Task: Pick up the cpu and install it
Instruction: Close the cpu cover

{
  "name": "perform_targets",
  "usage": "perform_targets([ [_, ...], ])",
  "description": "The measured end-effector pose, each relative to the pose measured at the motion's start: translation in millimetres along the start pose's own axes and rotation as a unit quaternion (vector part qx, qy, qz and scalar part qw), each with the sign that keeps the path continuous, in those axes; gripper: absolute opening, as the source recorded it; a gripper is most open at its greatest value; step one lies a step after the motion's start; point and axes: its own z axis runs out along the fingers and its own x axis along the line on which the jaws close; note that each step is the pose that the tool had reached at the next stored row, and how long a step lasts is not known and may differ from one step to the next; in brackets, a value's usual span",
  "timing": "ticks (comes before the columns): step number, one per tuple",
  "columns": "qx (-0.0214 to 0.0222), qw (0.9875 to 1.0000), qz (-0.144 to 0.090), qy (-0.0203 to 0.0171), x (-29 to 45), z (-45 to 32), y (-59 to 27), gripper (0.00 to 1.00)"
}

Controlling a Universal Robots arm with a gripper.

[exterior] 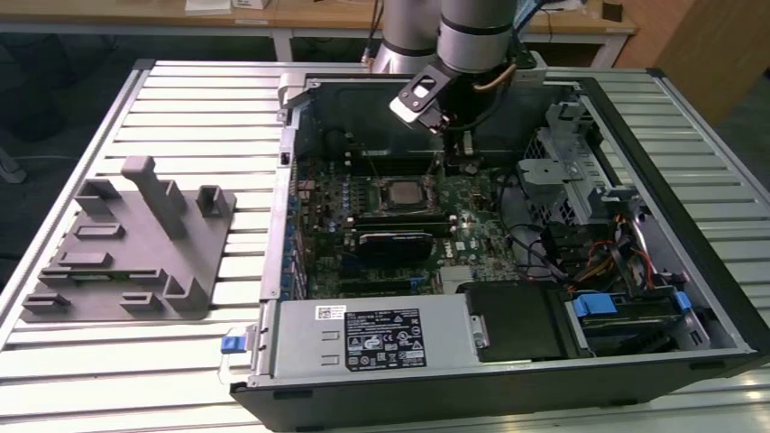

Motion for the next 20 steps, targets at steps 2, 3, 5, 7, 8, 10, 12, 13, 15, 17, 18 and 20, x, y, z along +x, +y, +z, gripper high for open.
perform_targets([
  [2, 0.0, 1.0, 0.0, 0.0, 0.1, -0.1, -5.4, 0.11],
  [3, 0.0, 1.0, 0.0, -0.0001, 0.1, -0.2, -8.1, 0.11],
  [5, 0.0, 1.0, 0.0, -0.0001, 0.1, -0.3, -13.5, 0.11],
  [7, 0.0, 1.0, 0.0, 0.0, 0.2, -0.3, -17.7, 0.11],
  [8, 0.0, 1.0, 0.0, 0.0, 0.2, -0.3, -19.5, 0.11],
  [10, 0.0, 1.0, 0.0, 0.0, 0.2, -0.1, -22.8, 0.11],
  [12, 0.0, 1.0, 0.0, 0.0, 0.3, -0.1, -25.2, 0.11],
  [13, 0.0, 1.0, 0.0, 0.0, 0.3, -0.1, -25.3, 0.11],
  [15, 0.0, 1.0, 0.0, 0.0, 0.3, -0.1, -25.3, 0.11],
  [17, 0.0, 1.0, 0.0, 0.0, 0.3, -0.1, -25.3, 0.11],
  [18, 0.0003, 1.0, 0.0, 0.0, 0.3, 0.0, -25.4, 0.11],
  [20, 0.0066, 1.0, 0.0, -0.0008, 0.3, 0.8, -25.4, 0.11],
])
